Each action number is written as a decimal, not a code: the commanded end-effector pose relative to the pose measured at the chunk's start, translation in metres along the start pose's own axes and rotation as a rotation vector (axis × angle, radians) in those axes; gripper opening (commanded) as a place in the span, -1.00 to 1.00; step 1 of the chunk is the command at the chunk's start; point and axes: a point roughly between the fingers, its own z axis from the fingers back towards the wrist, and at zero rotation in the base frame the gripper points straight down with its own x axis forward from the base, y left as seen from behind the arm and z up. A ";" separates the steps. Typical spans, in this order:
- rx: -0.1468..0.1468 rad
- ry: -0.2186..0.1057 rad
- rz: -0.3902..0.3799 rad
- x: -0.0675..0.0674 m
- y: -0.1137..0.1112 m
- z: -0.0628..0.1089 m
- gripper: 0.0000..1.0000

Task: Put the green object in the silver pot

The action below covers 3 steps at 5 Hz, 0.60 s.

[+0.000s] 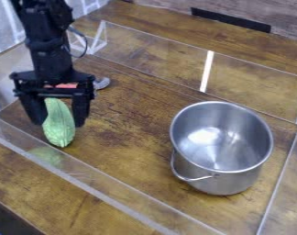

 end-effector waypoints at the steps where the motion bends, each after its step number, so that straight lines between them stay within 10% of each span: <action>1: -0.022 -0.061 0.062 0.007 0.011 -0.011 1.00; 3: -0.057 -0.083 0.130 0.009 0.016 -0.016 1.00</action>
